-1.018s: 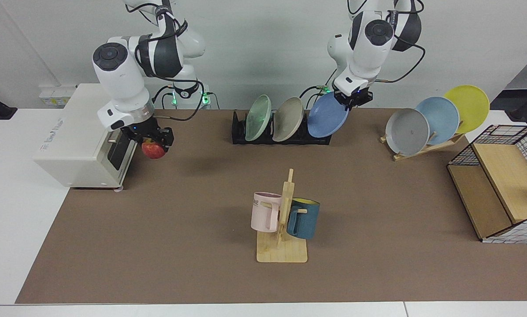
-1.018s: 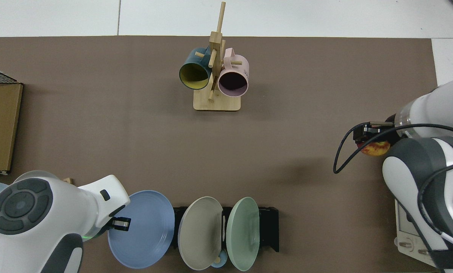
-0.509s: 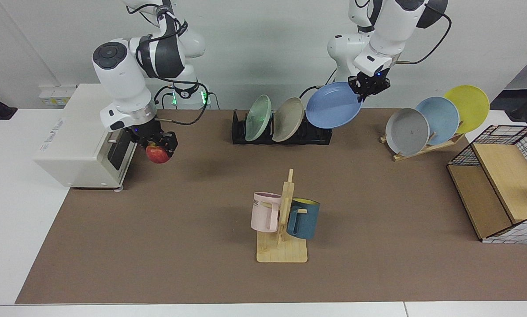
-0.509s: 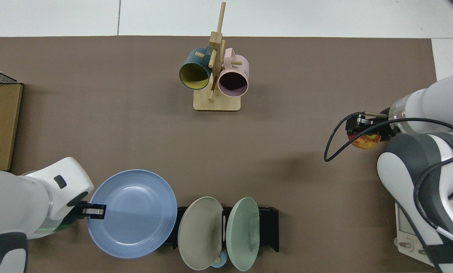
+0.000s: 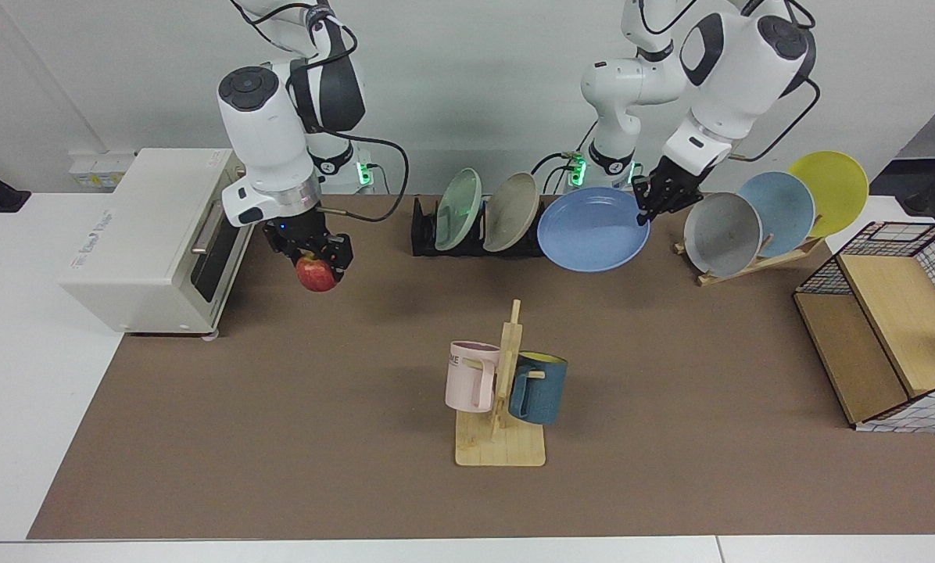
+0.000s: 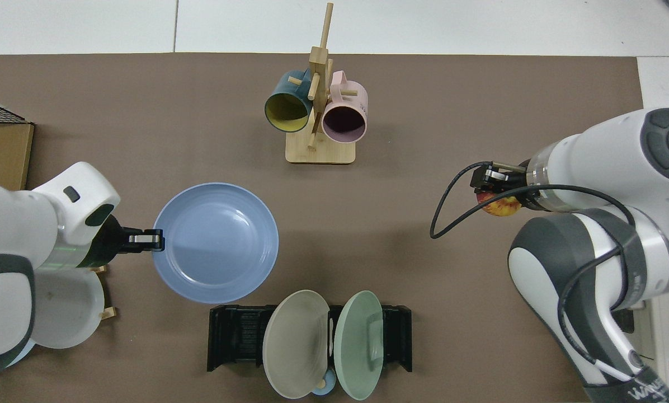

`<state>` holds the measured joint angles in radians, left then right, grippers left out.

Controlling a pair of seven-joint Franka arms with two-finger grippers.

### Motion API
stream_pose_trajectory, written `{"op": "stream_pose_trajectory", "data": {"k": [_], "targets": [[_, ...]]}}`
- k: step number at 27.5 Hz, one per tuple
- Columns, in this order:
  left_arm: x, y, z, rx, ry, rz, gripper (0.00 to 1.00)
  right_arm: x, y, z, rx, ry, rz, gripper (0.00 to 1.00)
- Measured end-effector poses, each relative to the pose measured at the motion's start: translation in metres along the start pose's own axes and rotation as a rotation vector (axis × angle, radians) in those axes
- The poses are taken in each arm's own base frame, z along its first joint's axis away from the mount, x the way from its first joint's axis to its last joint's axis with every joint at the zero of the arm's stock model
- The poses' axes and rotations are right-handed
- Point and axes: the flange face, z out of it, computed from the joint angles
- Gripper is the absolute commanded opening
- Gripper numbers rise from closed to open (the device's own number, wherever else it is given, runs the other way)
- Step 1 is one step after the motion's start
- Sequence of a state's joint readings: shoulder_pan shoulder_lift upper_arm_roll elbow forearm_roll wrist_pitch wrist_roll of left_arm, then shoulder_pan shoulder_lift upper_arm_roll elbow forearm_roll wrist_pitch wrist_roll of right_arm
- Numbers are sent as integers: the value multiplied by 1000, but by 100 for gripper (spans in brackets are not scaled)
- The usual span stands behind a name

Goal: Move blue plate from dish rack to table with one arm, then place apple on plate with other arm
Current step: 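Lower the blue plate onto the table while the right gripper carries the apple, then release the plate with the left gripper while the right gripper lowers the apple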

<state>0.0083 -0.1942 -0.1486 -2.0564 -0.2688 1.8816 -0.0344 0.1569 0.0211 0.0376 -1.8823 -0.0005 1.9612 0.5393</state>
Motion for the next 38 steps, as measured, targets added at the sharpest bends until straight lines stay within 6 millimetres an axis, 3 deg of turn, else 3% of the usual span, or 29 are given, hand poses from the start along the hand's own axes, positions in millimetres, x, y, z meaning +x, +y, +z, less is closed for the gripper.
{"op": "stream_pose_trajectory", "data": {"k": [7, 13, 16, 22, 33, 35, 38], "targets": [[35, 0, 60, -79, -5, -30, 0, -3, -7, -1, 3, 2, 15, 0], [57, 28, 131, -110, 8, -7, 0, -3, -6, -1, 2, 2, 22, 0], [61, 35, 153, -120, 13, -4, 0, -3, -7, -2, 3, 3, 42, 0], [62, 44, 178, -127, 11, 6, 0, -19, -33, -3, 13, 2, 65, 0], [49, 50, 202, -118, 12, 14, 0, -47, -80, -6, 76, 19, 133, 0], [46, 49, 206, -115, 7, 13, 4, -53, -90, -4, 94, 28, 144, 0], [43, 48, 210, -113, 0, 13, 20, -59, -100, 2, 106, 31, 154, 0]]}}
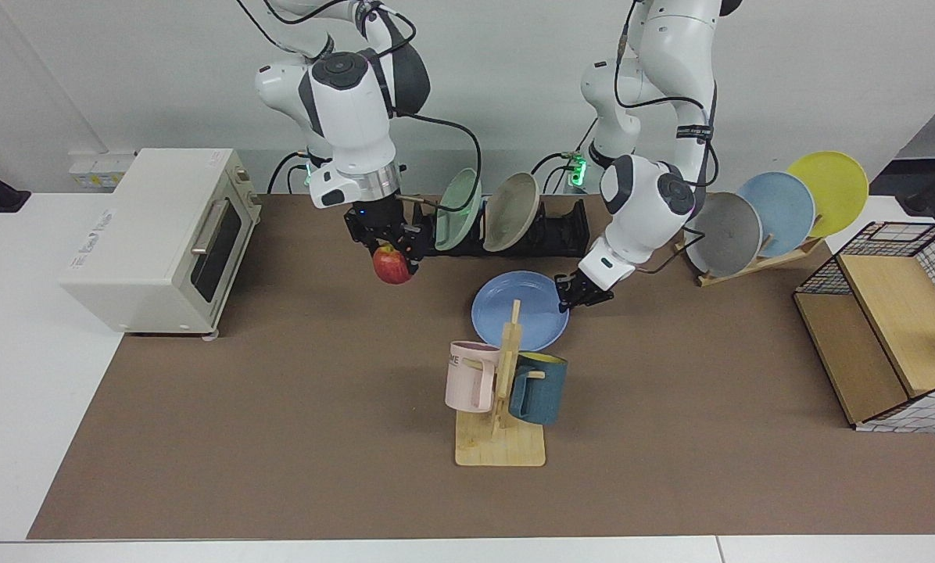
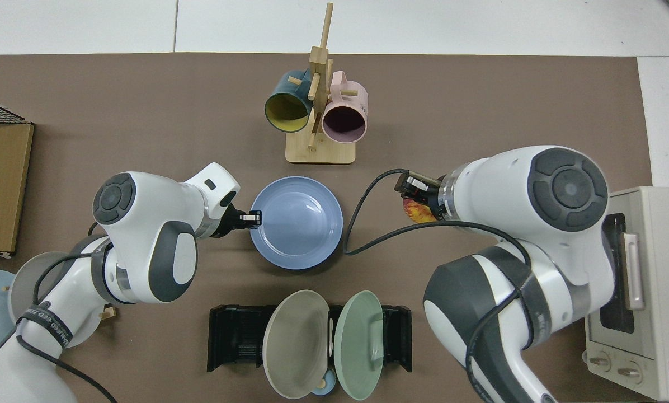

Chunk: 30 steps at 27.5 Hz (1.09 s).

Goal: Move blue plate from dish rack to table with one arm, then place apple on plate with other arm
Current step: 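Release the plate with the left gripper while the right gripper lowers the apple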

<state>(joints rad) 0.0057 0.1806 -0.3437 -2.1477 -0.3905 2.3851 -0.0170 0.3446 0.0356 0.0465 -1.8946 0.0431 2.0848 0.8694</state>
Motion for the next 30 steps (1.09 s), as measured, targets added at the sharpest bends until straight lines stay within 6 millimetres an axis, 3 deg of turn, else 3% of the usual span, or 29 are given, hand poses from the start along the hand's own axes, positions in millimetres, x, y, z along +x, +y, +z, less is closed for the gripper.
{"op": "stream_pose_trajectory", "data": {"k": [2, 5, 11, 13, 17, 23, 30], "targets": [[-2, 1, 2, 0, -3, 2, 29, -5, -6, 6, 19, -6, 3, 0], [-3, 3, 3, 0, -4, 5, 34, -6, -12, 13, 75, -11, 24, 0], [-2, 5, 2, -1, -1, 8, 36, -7, -20, 31, 146, 2, 47, 0], [-1, 5, 0, -2, 3, 9, 48, -12, -24, 39, 166, -8, 54, 0], [7, 10, -12, -9, 31, 15, 48, -23, -35, 51, 199, -24, 55, 0], [19, 14, -44, 6, 54, 38, 49, -41, -49, 59, 206, -37, 29, 0], [19, 13, -135, 149, 17, 88, 57, -54, -57, 68, 196, -50, 7, 0]]}}
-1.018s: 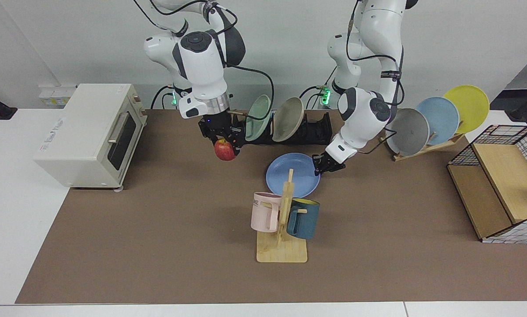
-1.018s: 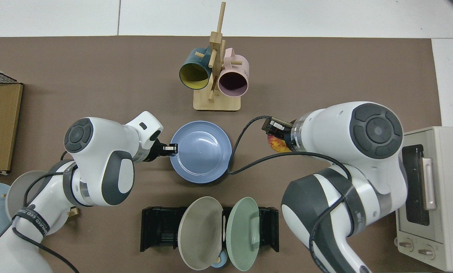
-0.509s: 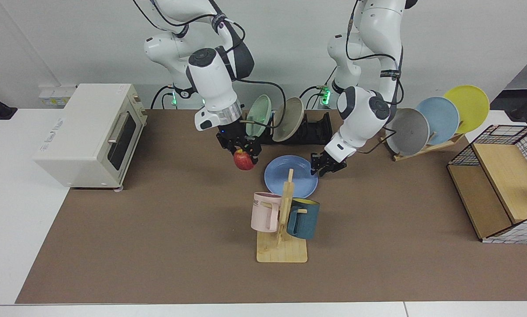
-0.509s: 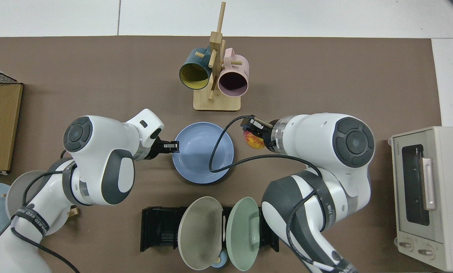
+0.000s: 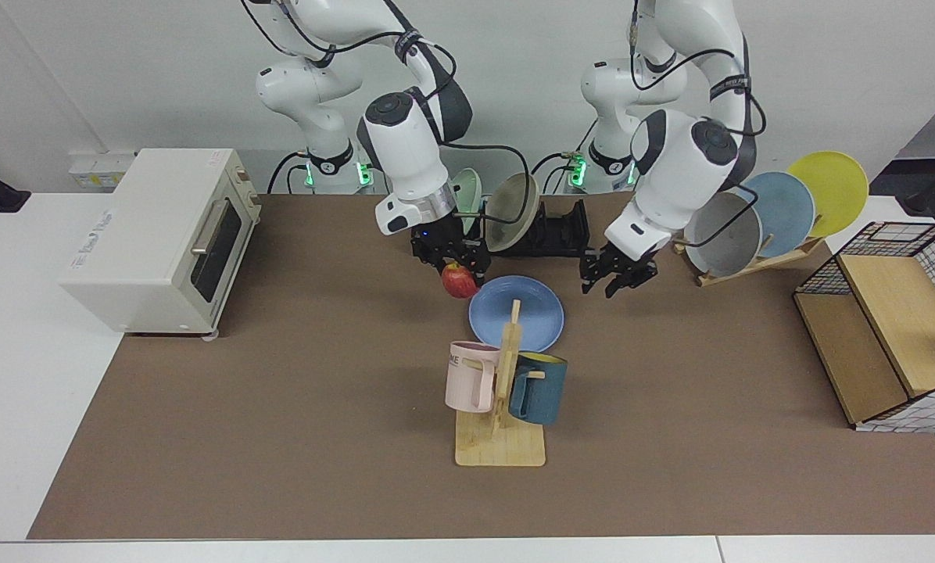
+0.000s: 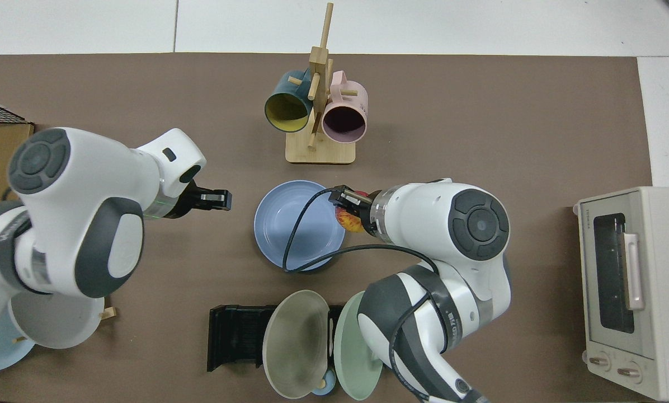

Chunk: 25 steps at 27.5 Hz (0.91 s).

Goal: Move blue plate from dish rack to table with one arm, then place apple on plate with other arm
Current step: 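Release the plate with the left gripper while the right gripper lowers the apple, then open the right gripper over the plate while the left gripper withdraws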

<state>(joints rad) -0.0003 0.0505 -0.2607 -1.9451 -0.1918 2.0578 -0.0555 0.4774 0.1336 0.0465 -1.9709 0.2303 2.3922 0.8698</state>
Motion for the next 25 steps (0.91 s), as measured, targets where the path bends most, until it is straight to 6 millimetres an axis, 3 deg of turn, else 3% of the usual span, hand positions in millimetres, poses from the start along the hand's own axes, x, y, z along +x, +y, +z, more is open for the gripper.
{"op": "stream_pose_trajectory", "data": {"k": [6, 12, 16, 19, 20, 22, 25], "targets": [[-15, -13, -90, 75, -33, -1, 66, -17, -8, 23, -18, -22, -30, 0], [-17, -22, -157, 128, -3, -5, 82, -42, -28, 63, -75, -26, -128, 0], [-16, -30, -179, 158, 24, 8, 85, -57, -35, 94, -121, -29, -188, 0], [-14, -37, -185, 161, 28, 11, 98, -59, -35, 110, -141, -33, -203, 0], [-13, -39, -186, 161, 29, 11, 99, -59, -35, 114, -146, -34, -205, 0], [-11, -41, -186, 163, 30, 10, 99, -57, -35, 119, -149, -35, -204, 11], [-9, -45, -187, 167, 31, 6, 99, -55, -39, 120, -145, -33, -204, 47]]}}
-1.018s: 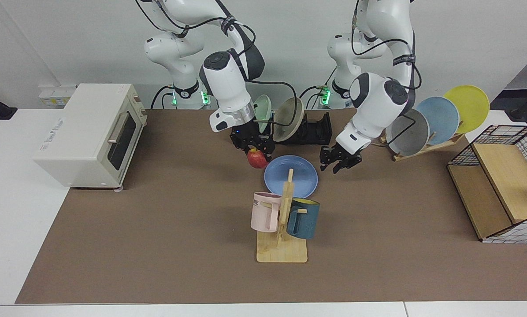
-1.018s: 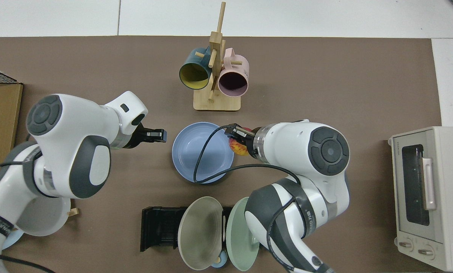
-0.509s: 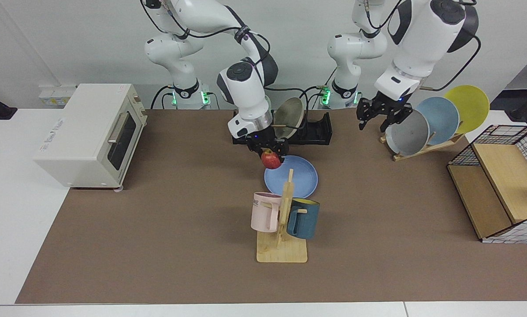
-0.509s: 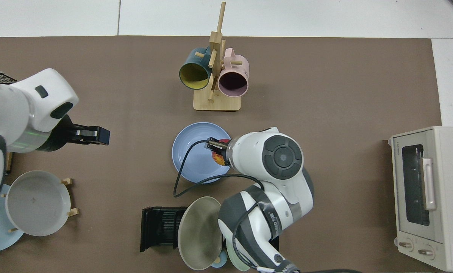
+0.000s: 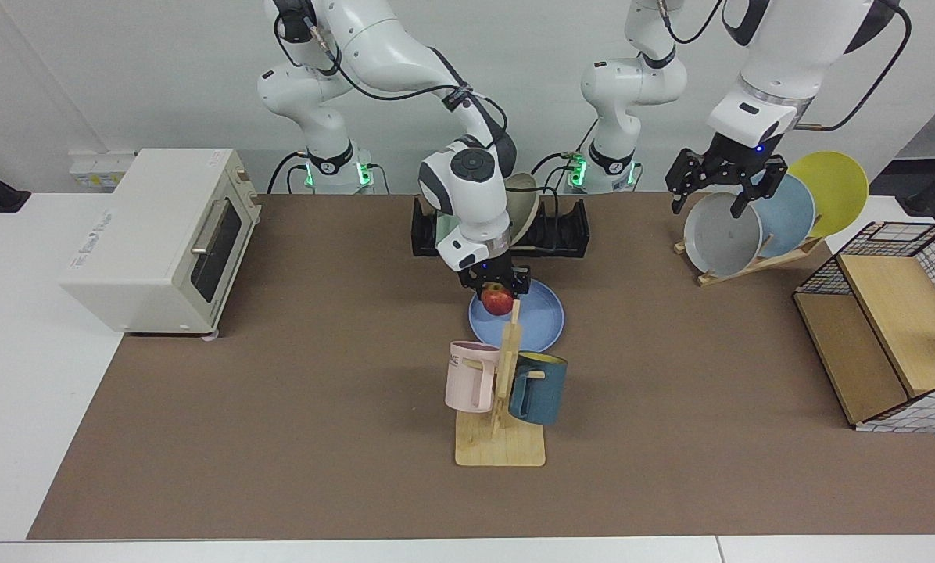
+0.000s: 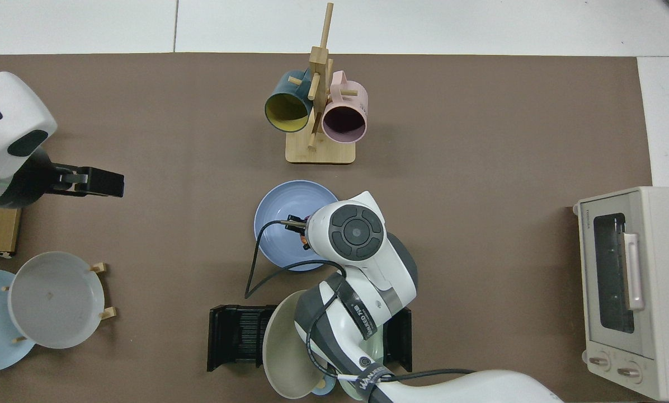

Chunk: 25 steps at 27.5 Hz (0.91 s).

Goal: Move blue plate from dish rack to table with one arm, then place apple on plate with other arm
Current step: 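Open the right gripper over the plate while the left gripper withdraws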

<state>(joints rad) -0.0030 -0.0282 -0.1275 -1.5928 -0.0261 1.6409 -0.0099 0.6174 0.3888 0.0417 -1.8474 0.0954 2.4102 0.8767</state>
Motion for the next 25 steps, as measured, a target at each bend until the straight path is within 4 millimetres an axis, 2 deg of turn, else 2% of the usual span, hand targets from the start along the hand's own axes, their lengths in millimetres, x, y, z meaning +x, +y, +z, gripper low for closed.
{"op": "stream_pose_trajectory", "data": {"k": [1, 2, 3, 12, 16, 21, 25], "targets": [[0, -2, 0, 1, 1, 1, 99, 1, -1, -1, 2, 1, 0, 66], [1, -4, 0, 1, 1, 2, 100, 1, -2, -1, 4, 2, 0, 96], [1, -5, -1, 1, 1, 2, 100, 1, -3, -2, 6, 3, -1, 100], [-4, -10, 3, 1, -45, 0, 100, -2, -13, -10, 23, 13, -14, 100], [-6, -19, 4, 2, -60, -17, 100, 1, -14, -14, 27, 19, -12, 100], [-7, -31, 4, 2, -62, -38, 100, 18, -1, -26, -8, 14, 17, 100], [-7, -39, 3, 2, -61, -52, 100, 49, 25, -62, -28, 23, 66, 100]]}}
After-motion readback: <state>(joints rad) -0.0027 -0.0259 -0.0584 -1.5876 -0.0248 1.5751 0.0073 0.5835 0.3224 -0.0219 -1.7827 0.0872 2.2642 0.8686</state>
